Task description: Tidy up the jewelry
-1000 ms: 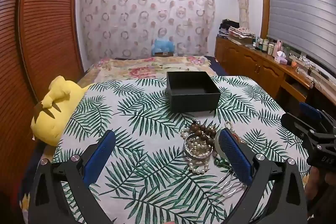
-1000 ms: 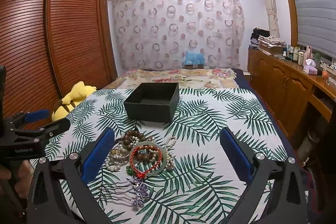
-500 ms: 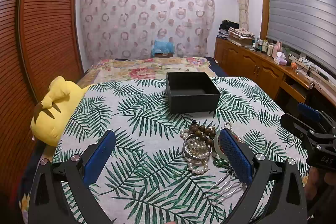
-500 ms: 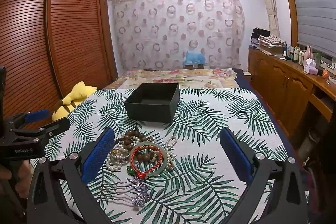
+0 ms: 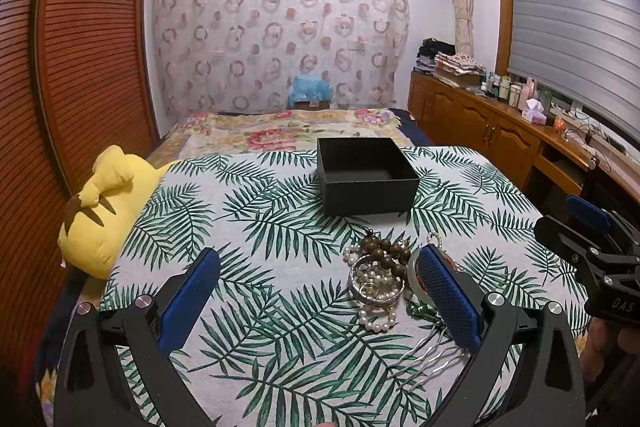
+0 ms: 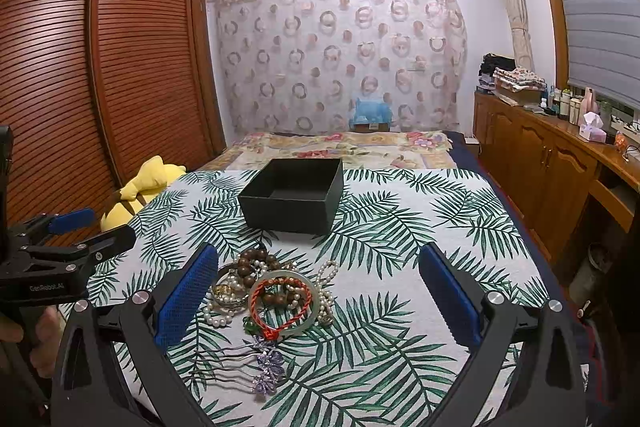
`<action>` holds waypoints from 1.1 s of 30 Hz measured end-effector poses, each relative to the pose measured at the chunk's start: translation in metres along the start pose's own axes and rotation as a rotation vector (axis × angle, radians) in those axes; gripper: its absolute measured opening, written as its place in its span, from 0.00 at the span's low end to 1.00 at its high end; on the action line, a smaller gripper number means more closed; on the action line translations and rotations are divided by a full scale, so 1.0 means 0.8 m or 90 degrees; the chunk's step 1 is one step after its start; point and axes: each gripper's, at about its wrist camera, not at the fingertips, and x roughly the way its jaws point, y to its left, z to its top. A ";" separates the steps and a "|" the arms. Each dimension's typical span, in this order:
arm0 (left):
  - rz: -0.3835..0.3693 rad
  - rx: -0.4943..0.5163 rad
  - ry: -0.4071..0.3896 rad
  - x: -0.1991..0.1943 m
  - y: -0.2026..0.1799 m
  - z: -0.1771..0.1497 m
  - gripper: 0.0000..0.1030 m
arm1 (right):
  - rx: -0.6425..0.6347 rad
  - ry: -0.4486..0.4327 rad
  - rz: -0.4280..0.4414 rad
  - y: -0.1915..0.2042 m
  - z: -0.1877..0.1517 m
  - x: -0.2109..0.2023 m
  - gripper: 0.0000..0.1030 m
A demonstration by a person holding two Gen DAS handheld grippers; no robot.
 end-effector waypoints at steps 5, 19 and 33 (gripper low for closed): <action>0.000 0.000 -0.001 0.000 0.000 0.000 0.93 | 0.000 -0.001 0.000 0.000 0.000 -0.001 0.98; -0.003 -0.001 0.000 -0.003 -0.003 0.002 0.93 | -0.001 -0.001 0.000 0.000 0.000 -0.001 0.98; -0.003 -0.002 -0.003 -0.010 -0.005 0.008 0.93 | 0.000 -0.002 0.001 -0.001 0.000 -0.002 0.98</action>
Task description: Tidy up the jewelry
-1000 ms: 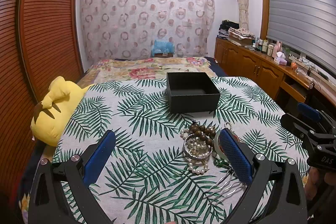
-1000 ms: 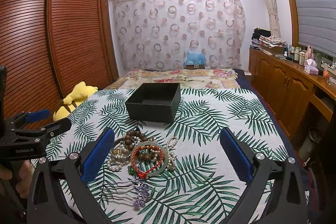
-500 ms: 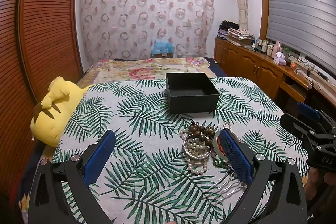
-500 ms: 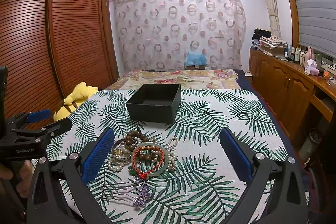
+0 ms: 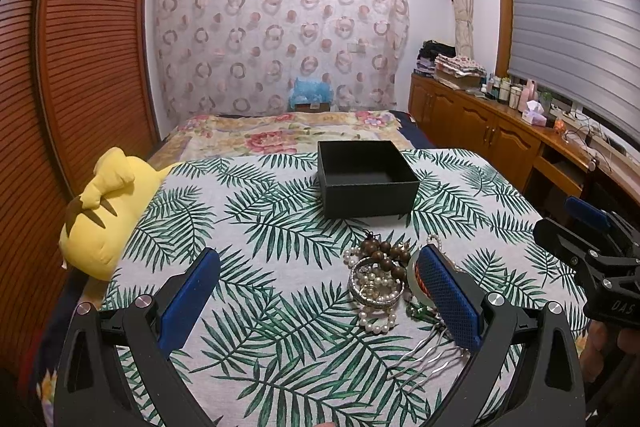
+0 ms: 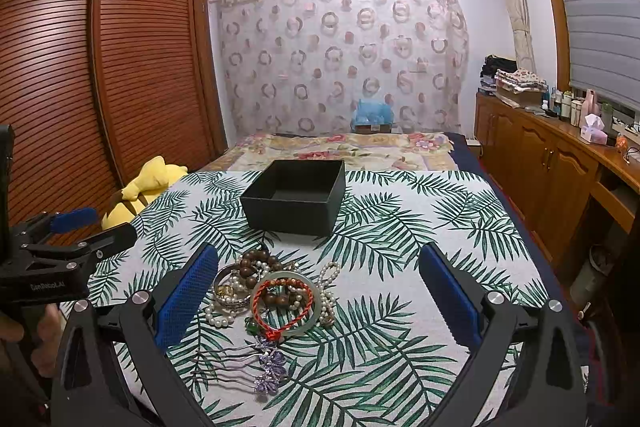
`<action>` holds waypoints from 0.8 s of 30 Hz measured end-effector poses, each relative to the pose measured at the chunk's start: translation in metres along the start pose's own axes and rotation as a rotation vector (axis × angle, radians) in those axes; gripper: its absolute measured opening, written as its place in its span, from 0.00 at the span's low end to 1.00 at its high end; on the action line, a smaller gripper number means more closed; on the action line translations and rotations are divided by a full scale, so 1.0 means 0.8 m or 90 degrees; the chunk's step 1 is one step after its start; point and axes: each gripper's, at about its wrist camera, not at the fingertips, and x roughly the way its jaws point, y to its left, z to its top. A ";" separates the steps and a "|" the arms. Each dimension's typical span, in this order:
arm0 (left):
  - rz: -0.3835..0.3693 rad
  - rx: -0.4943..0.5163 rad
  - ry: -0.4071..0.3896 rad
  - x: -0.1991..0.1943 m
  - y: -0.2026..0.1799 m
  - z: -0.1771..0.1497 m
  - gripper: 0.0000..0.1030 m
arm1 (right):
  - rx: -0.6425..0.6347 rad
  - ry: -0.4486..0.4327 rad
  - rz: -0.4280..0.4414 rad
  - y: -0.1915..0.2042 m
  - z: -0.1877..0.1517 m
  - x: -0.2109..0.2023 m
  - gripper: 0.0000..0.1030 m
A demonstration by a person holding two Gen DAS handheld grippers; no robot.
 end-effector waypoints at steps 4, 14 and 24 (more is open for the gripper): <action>0.000 -0.001 -0.003 -0.003 0.004 0.004 0.93 | -0.001 -0.001 0.000 -0.002 0.000 -0.001 0.98; -0.002 -0.002 -0.006 -0.011 0.010 0.009 0.93 | -0.003 -0.003 0.001 0.007 0.005 -0.004 0.98; -0.010 0.010 0.005 -0.003 0.009 0.000 0.93 | -0.005 0.013 0.035 0.006 0.001 -0.003 0.98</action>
